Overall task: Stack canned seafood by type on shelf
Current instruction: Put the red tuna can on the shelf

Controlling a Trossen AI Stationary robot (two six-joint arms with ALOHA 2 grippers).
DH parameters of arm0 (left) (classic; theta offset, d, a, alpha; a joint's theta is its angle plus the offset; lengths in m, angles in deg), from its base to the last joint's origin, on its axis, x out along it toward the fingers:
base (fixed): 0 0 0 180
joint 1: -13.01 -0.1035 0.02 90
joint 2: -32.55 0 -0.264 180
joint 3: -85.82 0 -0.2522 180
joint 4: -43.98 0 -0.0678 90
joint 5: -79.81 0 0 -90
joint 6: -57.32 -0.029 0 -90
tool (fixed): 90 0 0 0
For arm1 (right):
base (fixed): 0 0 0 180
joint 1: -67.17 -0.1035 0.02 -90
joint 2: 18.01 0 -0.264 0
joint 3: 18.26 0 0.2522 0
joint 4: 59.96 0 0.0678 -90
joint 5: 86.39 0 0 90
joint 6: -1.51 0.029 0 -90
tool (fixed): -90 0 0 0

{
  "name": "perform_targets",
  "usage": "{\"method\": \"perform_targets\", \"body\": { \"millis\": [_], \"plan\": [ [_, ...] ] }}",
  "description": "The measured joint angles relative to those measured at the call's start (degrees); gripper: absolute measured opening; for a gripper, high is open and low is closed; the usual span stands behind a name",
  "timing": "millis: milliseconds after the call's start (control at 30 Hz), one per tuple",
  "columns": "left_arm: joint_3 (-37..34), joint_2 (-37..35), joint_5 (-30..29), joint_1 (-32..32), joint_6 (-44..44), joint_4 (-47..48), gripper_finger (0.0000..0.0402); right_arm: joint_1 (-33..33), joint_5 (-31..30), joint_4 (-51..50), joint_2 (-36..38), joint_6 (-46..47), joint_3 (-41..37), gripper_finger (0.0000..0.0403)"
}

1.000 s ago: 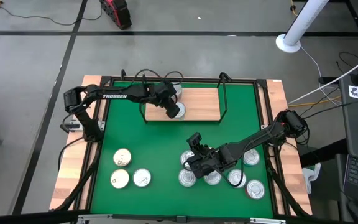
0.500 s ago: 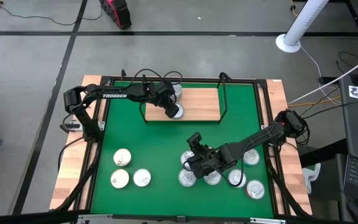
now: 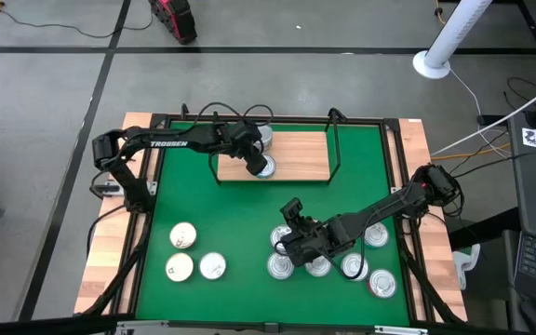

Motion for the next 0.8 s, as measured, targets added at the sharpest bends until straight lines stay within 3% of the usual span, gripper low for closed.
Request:
{"method": "perform_targets", "body": {
  "millis": [400, 800],
  "plan": [
    [0.00, -10.37, 0.79, 5.39, 0.43, -0.09, 0.0075, 0.00, 0.02, -8.88, 0.00, 7.52, 0.00, 0.0271],
    [0.00, -12.09, 3.90, 23.31, -6.31, -0.96, 0.0075, -0.09, 0.14, -17.76, 1.14, 13.31, 0.00, 0.0271]
  ]
}}
